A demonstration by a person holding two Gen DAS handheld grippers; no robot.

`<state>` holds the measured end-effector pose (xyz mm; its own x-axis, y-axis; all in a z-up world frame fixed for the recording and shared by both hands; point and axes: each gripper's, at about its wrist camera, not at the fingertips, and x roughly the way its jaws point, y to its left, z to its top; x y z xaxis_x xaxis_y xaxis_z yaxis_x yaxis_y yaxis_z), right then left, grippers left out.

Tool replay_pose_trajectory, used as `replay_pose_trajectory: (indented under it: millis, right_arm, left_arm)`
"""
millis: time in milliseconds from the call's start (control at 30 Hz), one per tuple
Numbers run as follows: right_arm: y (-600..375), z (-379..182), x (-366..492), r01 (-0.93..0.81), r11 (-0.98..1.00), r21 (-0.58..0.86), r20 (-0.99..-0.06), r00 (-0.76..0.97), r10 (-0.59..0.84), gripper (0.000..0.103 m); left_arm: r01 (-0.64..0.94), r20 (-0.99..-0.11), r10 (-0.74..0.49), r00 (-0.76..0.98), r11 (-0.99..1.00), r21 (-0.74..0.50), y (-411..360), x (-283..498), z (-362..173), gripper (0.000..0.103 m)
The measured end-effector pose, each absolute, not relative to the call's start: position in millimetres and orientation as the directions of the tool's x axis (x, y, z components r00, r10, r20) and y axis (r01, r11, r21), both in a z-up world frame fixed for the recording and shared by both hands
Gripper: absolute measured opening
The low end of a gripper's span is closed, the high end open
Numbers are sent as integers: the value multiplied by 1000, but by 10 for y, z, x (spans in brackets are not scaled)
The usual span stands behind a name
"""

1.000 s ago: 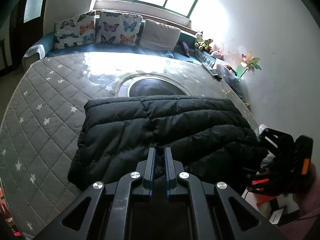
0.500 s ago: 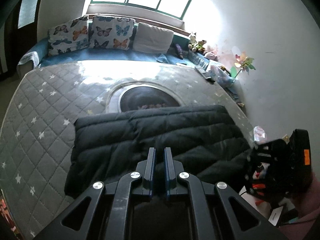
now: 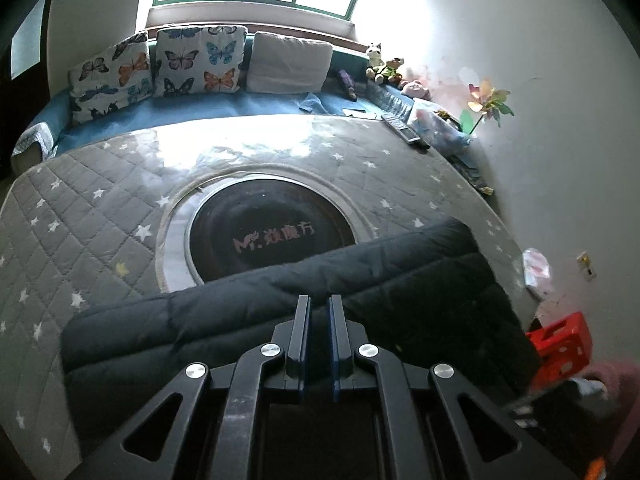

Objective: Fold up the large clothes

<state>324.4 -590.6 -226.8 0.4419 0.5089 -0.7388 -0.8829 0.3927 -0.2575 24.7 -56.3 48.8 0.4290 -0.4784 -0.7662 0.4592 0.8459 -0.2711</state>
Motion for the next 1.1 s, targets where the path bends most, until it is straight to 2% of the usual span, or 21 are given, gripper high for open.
replay_pose_trajectory:
  millis: [167,233,333,500,633,733,867,933,1100]
  right_arm:
    - [-5973,-2199,3198,-885,392,-252,-731,440,521,11]
    - [-6027,-2147,3151,-895,383,-230,-738,416,531,11]
    - [-6128,-1958,3152,-910,371,-183,-750,373,546,11]
    - [-6358,-1573,3345,-905,422,-63,-738,327,590,11]
    - [-6337,-1460,3697,-838,540,-76,-695,433,574,11]
    - [-6217,-1560,4130,-796,605,-20,-698,444,562,12]
    - [-5996,-1826,4554,-744,668,-29,-718,480,503,14]
    - [-5929,-2010,4729,-729,683,46,-742,433,512,14]
    - [-6083,-2259,4634,-713,698,64,-739,436,513,14]
  left_arm:
    - [440,-806,-473,356,846,-302,-659,413,-9,9]
    - [422,-803,-503,320,835,-354,-599,466,-157,9]
    - [411,-791,-530,305,823,-392,-503,501,-243,9]
    - [442,-794,-516,322,823,-356,-522,402,-293,9]
    - [444,-791,-523,317,819,-364,-476,361,-311,9]
    - [442,-791,-525,315,818,-368,-454,356,-309,9]
    - [445,-792,-519,321,821,-358,-459,335,-300,9]
    - [446,-791,-520,323,821,-357,-455,325,-299,9]
    - [455,-789,-533,306,810,-371,-394,253,-312,9]
